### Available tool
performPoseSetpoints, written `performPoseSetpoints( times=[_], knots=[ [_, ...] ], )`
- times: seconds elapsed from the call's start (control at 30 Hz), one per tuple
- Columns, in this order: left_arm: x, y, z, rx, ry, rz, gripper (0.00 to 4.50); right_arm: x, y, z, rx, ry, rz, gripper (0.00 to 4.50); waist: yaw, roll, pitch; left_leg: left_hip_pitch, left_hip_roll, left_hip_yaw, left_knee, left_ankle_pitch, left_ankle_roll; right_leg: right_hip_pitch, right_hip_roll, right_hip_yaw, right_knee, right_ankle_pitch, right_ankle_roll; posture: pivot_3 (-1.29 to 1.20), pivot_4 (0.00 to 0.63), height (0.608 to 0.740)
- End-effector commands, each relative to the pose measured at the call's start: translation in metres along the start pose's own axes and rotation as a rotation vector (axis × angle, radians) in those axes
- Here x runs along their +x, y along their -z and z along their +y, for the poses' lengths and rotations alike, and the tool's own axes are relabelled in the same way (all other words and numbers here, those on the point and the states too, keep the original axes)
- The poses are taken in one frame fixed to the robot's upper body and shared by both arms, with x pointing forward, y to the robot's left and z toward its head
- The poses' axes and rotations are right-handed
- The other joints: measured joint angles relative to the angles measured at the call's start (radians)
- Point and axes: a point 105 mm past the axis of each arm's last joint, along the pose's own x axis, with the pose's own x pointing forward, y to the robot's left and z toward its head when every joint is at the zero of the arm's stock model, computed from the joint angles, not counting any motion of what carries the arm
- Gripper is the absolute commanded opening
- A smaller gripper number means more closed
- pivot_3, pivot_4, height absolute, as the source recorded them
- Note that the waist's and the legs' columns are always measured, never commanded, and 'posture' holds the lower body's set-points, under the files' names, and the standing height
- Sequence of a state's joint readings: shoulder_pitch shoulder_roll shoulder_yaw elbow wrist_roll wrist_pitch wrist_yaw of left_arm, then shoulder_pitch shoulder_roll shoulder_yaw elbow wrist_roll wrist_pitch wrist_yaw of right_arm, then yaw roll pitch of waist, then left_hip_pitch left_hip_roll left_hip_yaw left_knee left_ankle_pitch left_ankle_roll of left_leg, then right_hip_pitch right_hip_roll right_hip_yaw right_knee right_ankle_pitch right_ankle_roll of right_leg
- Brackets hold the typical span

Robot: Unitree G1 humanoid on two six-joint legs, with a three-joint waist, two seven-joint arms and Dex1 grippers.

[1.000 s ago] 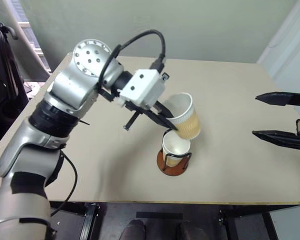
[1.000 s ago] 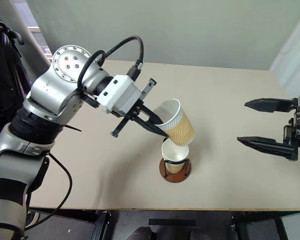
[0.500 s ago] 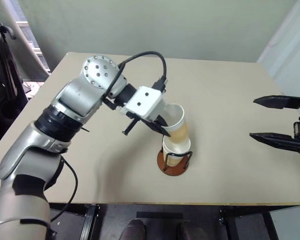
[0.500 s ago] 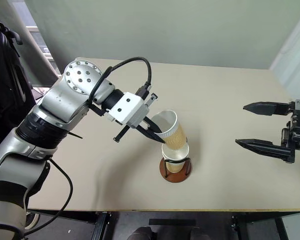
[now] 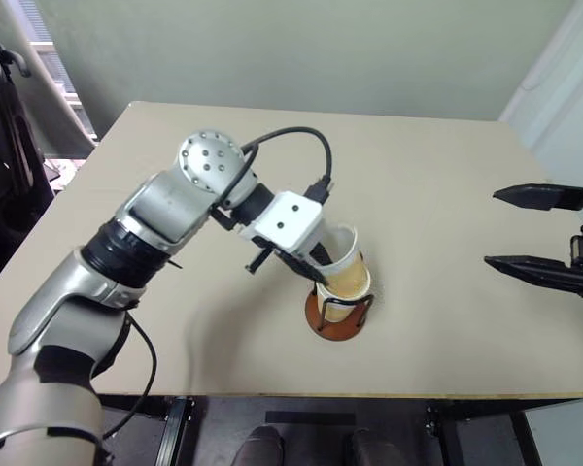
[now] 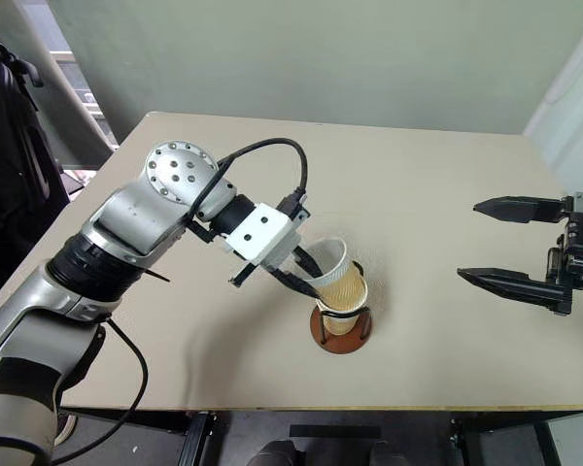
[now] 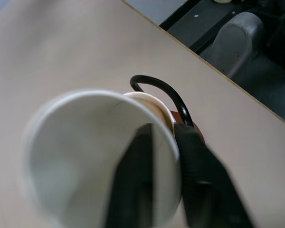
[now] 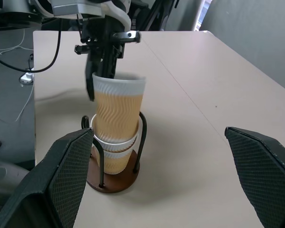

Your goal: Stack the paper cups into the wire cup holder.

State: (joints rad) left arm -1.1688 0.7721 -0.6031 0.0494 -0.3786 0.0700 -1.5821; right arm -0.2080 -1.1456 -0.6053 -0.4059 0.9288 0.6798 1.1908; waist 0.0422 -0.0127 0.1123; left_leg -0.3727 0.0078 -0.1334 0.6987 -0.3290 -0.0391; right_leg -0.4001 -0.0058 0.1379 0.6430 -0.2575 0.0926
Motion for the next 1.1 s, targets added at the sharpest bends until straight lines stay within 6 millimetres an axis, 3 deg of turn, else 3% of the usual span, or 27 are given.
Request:
performPoseSetpoints(
  times=[0.03, 0.23, 0.67, 0.93, 1.1],
  knots=[
    [-0.005, -0.008, -0.001, 0.037, 0.012, 0.011, 2.17, -0.001, -0.007, 0.0, -0.043, 0.005, -0.009, 4.5, 0.001, 0.0, 0.0, 0.0, 0.0, 0.0, 0.0, 0.0, 0.0, 0.0, 0.0, 0.0, 0.0, 0.0, 0.0, 0.0, 0.15, 0.74],
    [-0.008, -0.005, 0.004, 0.053, -0.021, 0.038, 4.25, 0.0, -0.006, -0.001, -0.043, 0.002, -0.009, 4.5, 0.0, 0.0, 0.0, 0.0, 0.0, 0.0, 0.0, 0.0, 0.0, 0.0, 0.0, 0.0, 0.0, 0.0, 0.0, 0.0, 0.15, 0.74],
    [-0.002, -0.008, 0.004, 0.053, -0.047, -0.006, 4.25, 0.004, -0.003, -0.005, -0.05, -0.009, -0.01, 4.5, 0.001, 0.0, 0.0, 0.0, -0.001, 0.0, 0.0, 0.0, 0.0, 0.0, -0.001, 0.0, 0.0, 0.0, 0.0, 0.0, 0.15, 0.74],
    [-0.001, -0.027, 0.012, 0.087, -0.067, -0.125, 4.25, 0.004, -0.001, -0.005, -0.049, -0.003, -0.004, 4.5, 0.0, 0.0, 0.0, 0.0, -0.001, 0.0, 0.0, 0.0, 0.0, 0.0, 0.0, 0.0, 0.0, 0.0, 0.0, 0.0, 0.15, 0.74],
    [-0.01, -0.015, 0.015, 0.071, -0.114, -0.062, 4.25, 0.005, 0.0, -0.005, -0.048, -0.002, -0.007, 4.5, 0.001, 0.0, 0.0, 0.0, -0.001, 0.0, 0.0, 0.0, 0.0, 0.0, 0.0, 0.0, 0.0, 0.0, 0.001, 0.0, 0.15, 0.74]
  ],
)
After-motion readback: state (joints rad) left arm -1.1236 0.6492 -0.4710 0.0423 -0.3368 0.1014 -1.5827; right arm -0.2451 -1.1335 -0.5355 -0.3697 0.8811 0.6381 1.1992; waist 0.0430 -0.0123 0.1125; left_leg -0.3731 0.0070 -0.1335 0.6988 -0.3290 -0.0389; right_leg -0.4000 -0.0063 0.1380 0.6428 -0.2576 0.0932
